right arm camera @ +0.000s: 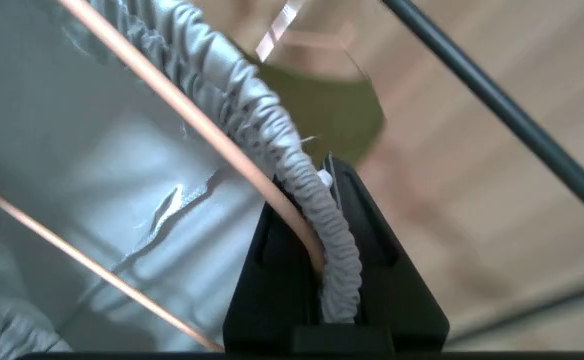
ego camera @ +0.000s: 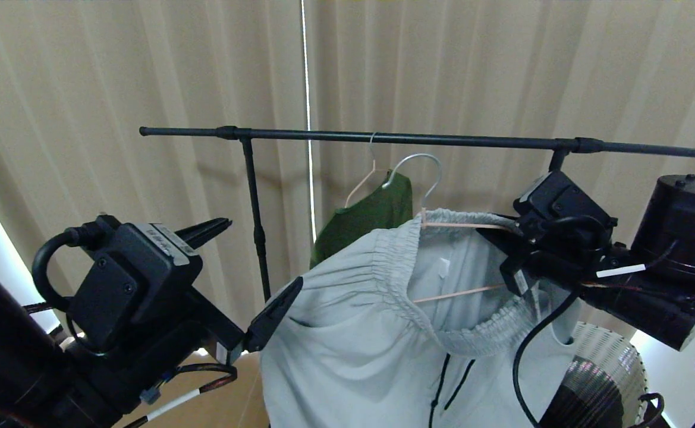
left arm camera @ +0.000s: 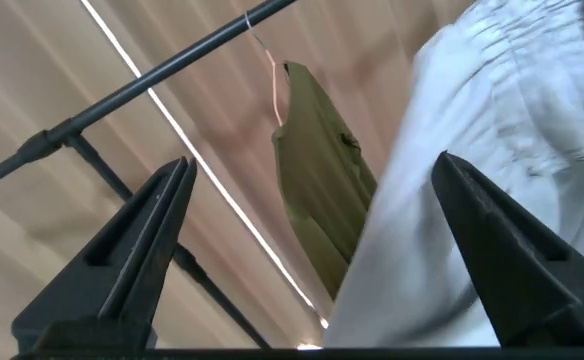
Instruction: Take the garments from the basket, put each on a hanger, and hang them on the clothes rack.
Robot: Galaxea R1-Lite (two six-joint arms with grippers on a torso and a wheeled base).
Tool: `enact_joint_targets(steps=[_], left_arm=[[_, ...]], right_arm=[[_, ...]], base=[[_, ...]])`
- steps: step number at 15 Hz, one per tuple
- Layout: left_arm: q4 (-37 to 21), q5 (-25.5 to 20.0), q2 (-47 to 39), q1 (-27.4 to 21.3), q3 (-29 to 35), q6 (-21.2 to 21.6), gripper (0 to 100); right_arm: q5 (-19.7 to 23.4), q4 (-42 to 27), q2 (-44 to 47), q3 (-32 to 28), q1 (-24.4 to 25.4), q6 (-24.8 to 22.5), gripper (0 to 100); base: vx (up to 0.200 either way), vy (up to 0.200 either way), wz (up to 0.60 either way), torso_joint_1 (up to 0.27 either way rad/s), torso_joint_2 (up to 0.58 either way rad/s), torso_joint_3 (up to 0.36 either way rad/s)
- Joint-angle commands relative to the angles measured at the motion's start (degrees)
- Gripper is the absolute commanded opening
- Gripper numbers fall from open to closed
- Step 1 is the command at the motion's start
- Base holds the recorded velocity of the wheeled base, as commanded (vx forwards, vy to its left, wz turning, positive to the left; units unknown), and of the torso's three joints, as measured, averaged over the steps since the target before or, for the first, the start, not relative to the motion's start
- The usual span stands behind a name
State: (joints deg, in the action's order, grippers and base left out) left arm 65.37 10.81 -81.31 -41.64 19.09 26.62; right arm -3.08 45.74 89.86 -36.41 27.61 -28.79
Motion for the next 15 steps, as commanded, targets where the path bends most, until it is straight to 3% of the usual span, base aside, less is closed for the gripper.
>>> enact_joint_targets(steps=[1,8,12,15], left_arm=[[-0.06,0.09,2.12,0.16,-1.6,0.01,100],[-0.15,0.0,-1.04,7.28,-5.12,0.18,100],[0.11,0.09,-4.38,4.64,-8.72,0.45,100],[0.11,0.09,-5.96,2.8,-8.72,0.36,100]], right_arm=[[0.01,0.05,-2.14,1.08,-2.3,0.05,0],[0.45,0.05,-5.31,2.75,-4.76,0.84,0],[0.62,0.14,-5.75,2.05,-4.67,4.54,0],[0.8,0.14,-5.83,1.7,-4.5,4.8,0]], base=[[0.0,0.0,0.0,0.0,0.0,0.0],[0.0,0.0,0.0,0.0,0.0,0.0],[0.0,0.0,0.0,0.0,0.0,0.0],[0.0,0.0,0.0,0.0,0.0,0.0]])
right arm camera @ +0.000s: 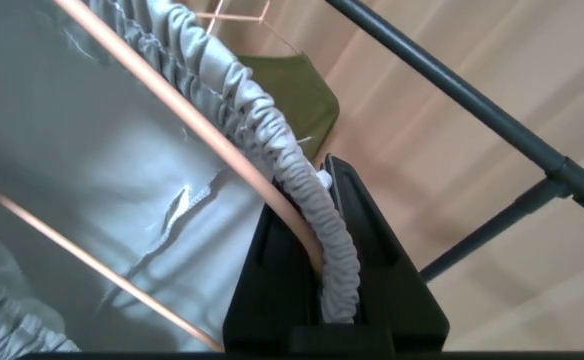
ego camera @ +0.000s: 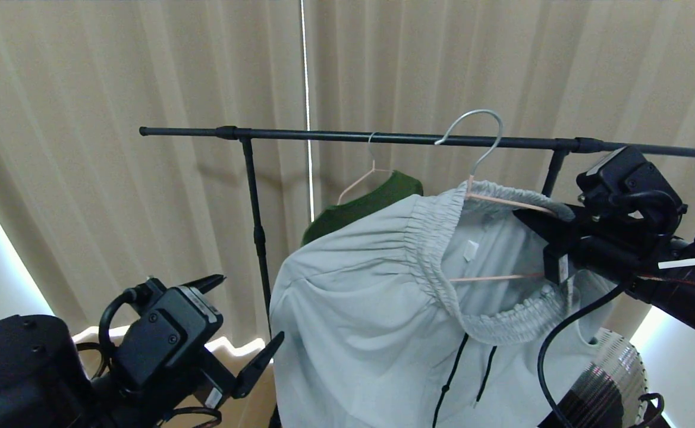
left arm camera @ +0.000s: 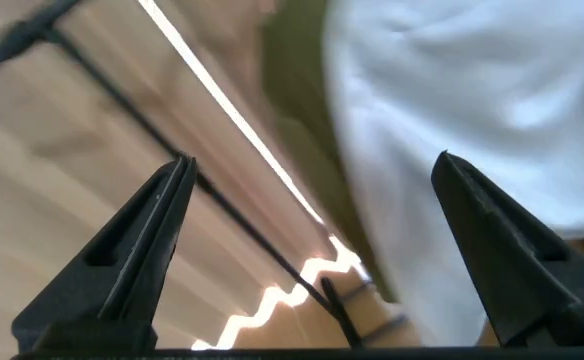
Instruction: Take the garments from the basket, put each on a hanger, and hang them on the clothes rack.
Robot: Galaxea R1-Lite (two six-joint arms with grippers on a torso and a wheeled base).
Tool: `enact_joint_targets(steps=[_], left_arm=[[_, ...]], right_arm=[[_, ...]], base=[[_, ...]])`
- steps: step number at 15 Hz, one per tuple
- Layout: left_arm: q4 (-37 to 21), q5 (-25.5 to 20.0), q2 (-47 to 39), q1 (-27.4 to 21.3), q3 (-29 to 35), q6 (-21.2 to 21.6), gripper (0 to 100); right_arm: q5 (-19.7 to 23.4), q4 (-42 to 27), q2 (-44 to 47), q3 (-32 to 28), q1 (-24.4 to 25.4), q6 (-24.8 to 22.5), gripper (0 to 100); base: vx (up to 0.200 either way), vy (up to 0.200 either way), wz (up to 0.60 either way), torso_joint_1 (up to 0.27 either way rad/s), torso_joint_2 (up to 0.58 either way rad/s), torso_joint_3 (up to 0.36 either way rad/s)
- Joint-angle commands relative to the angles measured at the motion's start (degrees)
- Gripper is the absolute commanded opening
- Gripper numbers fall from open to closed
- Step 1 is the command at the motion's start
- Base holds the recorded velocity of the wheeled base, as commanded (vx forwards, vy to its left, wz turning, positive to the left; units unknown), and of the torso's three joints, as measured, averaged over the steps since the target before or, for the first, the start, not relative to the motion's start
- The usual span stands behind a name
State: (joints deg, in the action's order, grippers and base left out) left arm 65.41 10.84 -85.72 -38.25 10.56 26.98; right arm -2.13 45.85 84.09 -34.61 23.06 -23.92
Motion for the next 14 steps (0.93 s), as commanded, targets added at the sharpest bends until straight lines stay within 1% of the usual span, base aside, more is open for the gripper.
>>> enact_joint_targets(steps=[1,3,7,10,11,14], left_arm=[[0.06,0.06,-3.4,-0.68,0.43,0.0,100],[0.06,0.06,-4.1,0.2,1.22,-0.35,100],[0.06,0.06,-4.63,1.52,2.1,-1.05,100],[0.06,0.06,-5.42,1.52,2.19,-0.96,100],[0.06,0.06,-5.42,1.52,2.19,-0.96,0],[0.06,0.06,-6.12,1.6,1.92,-0.96,0]], right_arm=[[0.81,0.03,-0.51,-0.11,0.4,0.36,0],[1.78,0.03,-1.83,-0.11,1.46,0.36,0],[1.87,-0.06,-3.06,-0.9,3.39,0.8,0],[1.96,-0.06,-3.41,-1.25,3.39,0.8,0],[1.87,-0.06,-3.58,-1.16,3.39,0.8,0],[1.87,-0.06,-3.49,-1.34,3.39,0.8,0]], base=[[0.0,0.0,0.0,0.0,0.0,0.0],[0.0,0.0,0.0,0.0,0.0,0.0],[0.0,0.0,0.0,0.0,0.0,0.0],[0.0,0.0,0.0,0.0,0.0,0.0],[0.0,0.0,0.0,0.0,0.0,0.0],[0.0,0.0,0.0,0.0,0.0,0.0]])
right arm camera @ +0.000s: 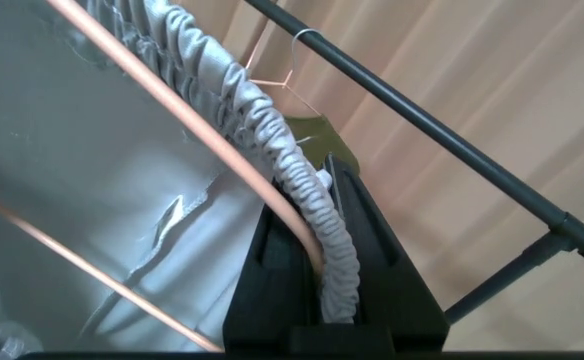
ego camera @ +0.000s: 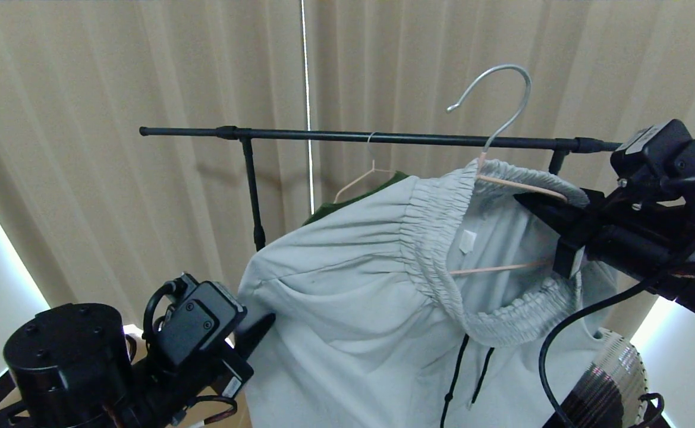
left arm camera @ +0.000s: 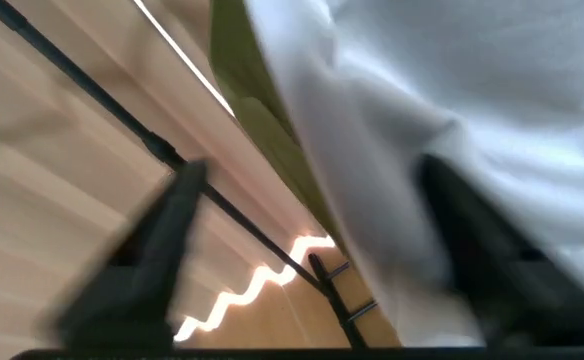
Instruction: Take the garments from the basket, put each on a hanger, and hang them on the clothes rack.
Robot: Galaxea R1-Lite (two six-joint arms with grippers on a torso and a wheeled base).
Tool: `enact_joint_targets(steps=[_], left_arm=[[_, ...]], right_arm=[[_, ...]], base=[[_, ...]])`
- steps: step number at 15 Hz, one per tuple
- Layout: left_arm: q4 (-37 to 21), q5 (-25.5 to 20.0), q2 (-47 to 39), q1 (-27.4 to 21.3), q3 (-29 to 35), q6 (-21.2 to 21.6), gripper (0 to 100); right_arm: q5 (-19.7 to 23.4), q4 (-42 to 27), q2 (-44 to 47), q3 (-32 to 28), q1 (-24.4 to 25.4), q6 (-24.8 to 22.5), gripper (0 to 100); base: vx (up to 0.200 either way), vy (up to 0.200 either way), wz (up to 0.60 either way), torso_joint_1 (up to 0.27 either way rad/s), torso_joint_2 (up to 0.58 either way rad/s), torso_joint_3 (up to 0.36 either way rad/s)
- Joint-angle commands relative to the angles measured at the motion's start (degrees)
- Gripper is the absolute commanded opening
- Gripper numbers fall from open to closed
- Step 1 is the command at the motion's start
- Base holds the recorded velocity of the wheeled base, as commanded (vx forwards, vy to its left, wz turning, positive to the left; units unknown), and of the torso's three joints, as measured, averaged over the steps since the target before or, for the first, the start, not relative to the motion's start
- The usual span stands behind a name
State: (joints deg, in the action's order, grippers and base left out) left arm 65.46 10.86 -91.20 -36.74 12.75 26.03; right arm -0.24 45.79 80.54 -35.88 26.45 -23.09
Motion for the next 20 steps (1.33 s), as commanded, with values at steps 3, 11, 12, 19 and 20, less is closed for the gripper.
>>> enact_joint_targets(steps=[3,11,12,19,20], left_arm=[[0.54,0.12,-0.82,1.59,-1.68,0.34,0],[1.6,0.39,-1.18,12.31,-2.12,0.6,0],[1.6,0.39,-1.09,12.31,-2.03,0.6,0],[1.68,0.04,1.2,9.5,-2.12,0.87,100],[1.68,0.04,1.64,8.88,-2.12,0.69,100]], right_arm=[[-0.2,0.0,-0.04,-0.33,0.0,-0.11,0],[-0.64,-0.35,-1.0,-0.42,-3.43,1.03,0],[-0.64,-0.44,-0.91,-0.42,-3.43,1.03,0],[-1.43,-1.14,-0.91,-0.69,-5.01,0.94,0],[-2.04,-2.55,-1.09,-0.6,-6.5,0.94,0]], base=[[0.0,0.0,0.0,0.0,0.0,0.0],[0.0,0.0,0.0,0.0,0.0,0.0],[0.0,0.0,0.0,0.0,0.0,0.0],[0.0,0.0,0.0,0.0,0.0,0.0],[0.0,0.0,0.0,0.0,0.0,0.0]])
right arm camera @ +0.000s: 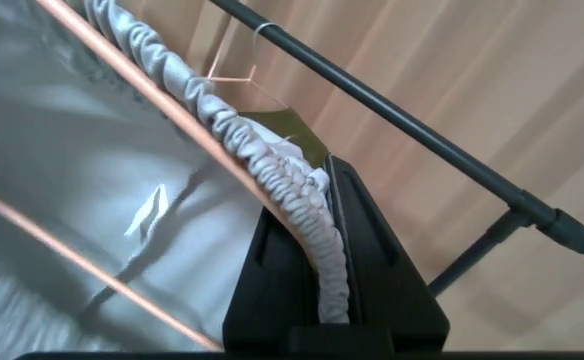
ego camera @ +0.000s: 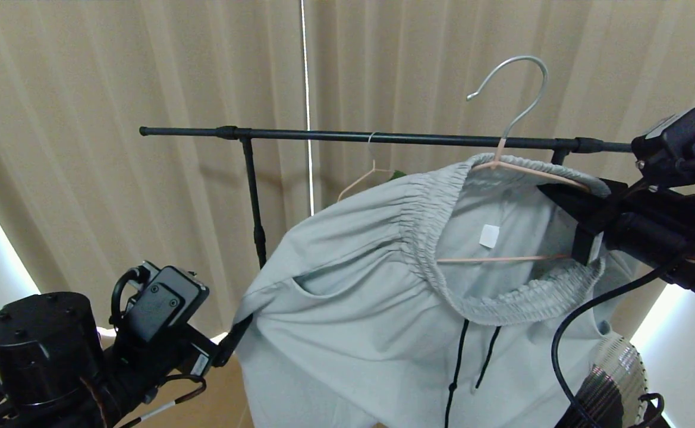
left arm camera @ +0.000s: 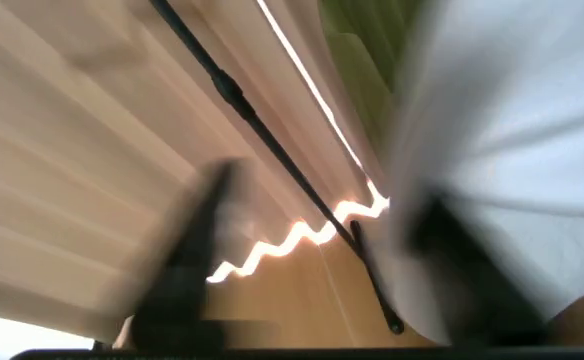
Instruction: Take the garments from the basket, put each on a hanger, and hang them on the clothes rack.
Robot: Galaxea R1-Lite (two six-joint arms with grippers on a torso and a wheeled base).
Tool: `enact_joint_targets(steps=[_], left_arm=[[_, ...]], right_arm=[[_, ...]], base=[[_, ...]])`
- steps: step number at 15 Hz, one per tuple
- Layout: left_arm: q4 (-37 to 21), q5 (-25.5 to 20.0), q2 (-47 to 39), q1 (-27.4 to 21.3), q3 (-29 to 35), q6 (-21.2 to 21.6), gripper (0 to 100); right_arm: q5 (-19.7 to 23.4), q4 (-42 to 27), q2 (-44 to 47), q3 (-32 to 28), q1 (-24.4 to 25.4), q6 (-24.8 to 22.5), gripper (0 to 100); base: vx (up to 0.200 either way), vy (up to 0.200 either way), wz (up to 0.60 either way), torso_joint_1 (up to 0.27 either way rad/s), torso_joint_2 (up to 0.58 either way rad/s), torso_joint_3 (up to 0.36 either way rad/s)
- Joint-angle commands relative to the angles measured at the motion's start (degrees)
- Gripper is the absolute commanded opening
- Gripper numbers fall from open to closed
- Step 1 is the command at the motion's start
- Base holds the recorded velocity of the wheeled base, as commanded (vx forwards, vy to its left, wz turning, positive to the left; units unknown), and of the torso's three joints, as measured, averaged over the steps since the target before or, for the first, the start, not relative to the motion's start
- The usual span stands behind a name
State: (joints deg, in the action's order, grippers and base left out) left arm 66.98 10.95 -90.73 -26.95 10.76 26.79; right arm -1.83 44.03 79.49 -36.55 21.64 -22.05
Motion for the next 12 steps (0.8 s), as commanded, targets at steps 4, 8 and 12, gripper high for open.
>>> enact_joint_targets(steps=[4,8,12], left_arm=[[3.25,-0.14,4.25,-4.51,0.93,-1.83,100],[4.13,-0.14,6.18,-9.78,2.42,-6.14,100],[4.13,0.21,6.71,-4.42,1.89,-5.61,100]], right_arm=[[-3.36,-13.27,-5.23,-0.63,-9.33,-0.18,0],[-3.88,-22.15,-9.8,-1.6,-16.1,-0.18,0],[-9.42,-29.09,-12.7,-1.86,-21.2,-0.36,0]], base=[[0.0,0.0,0.0,0.0,0.0,0.0],[0.0,0.0,0.0,0.0,0.0,0.0],[0.0,0.0,0.0,0.0,0.0,0.0]])
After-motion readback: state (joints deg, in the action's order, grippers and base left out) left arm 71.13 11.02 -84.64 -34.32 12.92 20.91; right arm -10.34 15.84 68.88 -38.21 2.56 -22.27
